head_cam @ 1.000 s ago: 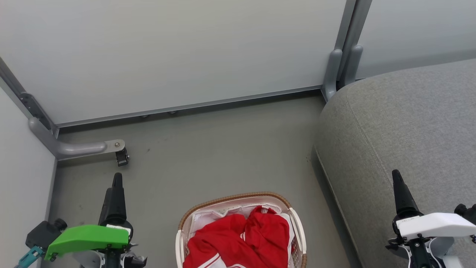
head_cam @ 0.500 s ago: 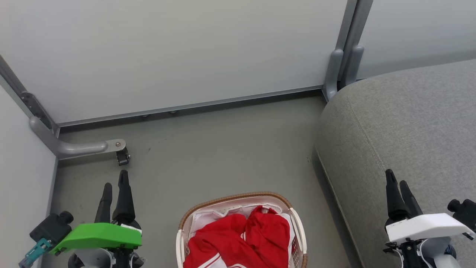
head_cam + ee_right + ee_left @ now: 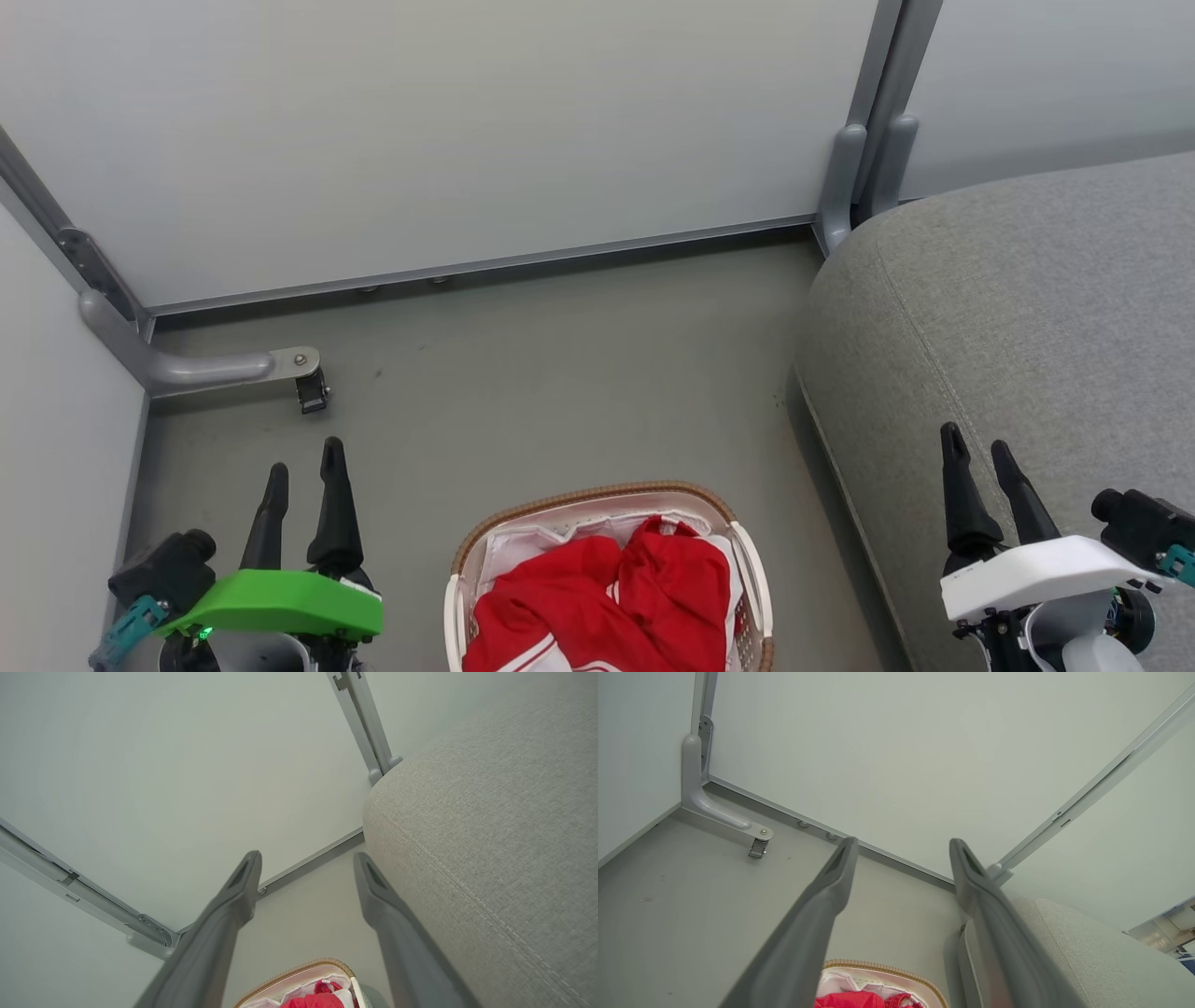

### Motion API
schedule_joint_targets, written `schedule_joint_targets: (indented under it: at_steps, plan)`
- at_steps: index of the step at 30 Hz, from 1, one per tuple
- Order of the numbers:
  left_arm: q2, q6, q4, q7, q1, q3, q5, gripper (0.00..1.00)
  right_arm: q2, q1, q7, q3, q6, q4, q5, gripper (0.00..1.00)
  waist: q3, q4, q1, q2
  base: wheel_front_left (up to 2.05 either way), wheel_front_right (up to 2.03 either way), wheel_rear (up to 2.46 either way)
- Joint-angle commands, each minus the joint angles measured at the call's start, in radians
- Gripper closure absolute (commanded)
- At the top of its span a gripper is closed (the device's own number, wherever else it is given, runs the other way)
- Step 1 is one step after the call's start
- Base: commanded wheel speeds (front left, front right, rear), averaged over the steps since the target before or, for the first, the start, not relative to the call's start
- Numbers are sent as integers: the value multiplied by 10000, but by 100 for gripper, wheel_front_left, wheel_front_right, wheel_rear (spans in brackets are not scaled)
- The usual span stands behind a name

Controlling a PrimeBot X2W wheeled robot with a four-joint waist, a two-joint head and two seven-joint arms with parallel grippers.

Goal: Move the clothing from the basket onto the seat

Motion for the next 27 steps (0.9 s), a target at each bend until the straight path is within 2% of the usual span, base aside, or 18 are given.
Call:
schedule_joint_targets:
  at_steps: [1,15,27]
  plan:
    - [66,41,-45,-87,11,-48,311,0,-70,71,-102,49,4,-131,-324,0,3,9,0,0,0,0,0]
    - [84,125,500,-459,38,-353,1641,0,-87,69,-464,229,4,-99,-2025,0,40,111,0,0,0,0,0]
    - [95,164,880,-718,111,-428,2514,0,-98,158,-734,339,5,45,-3044,0,47,174,0,0,0,0,0]
